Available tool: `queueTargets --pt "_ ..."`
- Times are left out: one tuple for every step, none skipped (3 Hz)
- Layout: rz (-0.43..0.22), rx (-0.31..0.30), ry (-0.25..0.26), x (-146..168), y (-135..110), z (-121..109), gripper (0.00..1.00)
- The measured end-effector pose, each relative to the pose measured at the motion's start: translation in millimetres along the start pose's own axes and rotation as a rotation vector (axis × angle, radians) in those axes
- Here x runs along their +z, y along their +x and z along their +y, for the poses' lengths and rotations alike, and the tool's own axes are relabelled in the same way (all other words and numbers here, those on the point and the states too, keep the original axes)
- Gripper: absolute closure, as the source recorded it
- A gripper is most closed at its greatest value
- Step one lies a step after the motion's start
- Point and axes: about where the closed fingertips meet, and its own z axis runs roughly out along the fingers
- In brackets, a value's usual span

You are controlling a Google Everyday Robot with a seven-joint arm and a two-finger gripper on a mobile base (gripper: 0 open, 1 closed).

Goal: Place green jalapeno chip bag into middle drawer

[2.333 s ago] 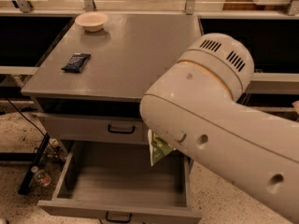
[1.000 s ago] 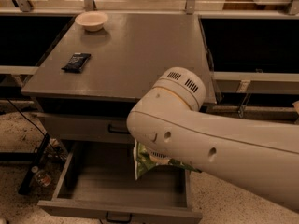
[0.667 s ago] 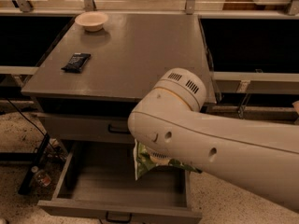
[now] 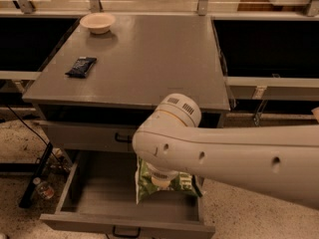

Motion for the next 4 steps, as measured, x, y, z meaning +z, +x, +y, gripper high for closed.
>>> queueTargets --pt "0.012 -0.017 -0.047 24.5 -7.9 9.6 1.00" --pt "0.012 -0.017 -0.047 24.5 -7.9 9.6 1.00" --pt "0.009 0.013 -0.076 50.2 -13.7 8.5 1.00" --pt "0.006 0.064 -0.113 90.3 -18.0 3.5 1.00"
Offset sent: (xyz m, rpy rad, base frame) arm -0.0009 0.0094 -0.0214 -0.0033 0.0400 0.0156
